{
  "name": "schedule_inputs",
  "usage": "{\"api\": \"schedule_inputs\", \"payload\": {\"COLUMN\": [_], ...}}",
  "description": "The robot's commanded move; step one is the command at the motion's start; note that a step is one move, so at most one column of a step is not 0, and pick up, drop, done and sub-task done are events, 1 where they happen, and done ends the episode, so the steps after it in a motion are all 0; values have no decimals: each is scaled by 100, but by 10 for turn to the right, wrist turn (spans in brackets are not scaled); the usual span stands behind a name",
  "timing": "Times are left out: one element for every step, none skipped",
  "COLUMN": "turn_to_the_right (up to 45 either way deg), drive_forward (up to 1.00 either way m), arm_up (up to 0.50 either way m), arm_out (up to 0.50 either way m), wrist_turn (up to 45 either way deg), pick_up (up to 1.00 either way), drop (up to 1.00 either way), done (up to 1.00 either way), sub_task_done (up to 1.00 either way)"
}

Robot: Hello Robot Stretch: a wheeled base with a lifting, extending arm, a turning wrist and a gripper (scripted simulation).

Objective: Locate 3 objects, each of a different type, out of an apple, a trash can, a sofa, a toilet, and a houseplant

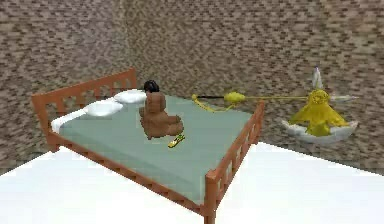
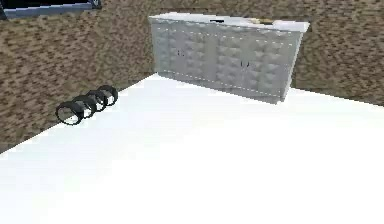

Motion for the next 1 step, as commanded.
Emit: {"api": "schedule_inputs", "payload": {"turn_to_the_right": [-450], "drive_forward": [0], "arm_up": [0], "arm_out": [0], "wrist_turn": [0], "pick_up": [0], "drop": [0], "done": [0], "sub_task_done": [0]}}
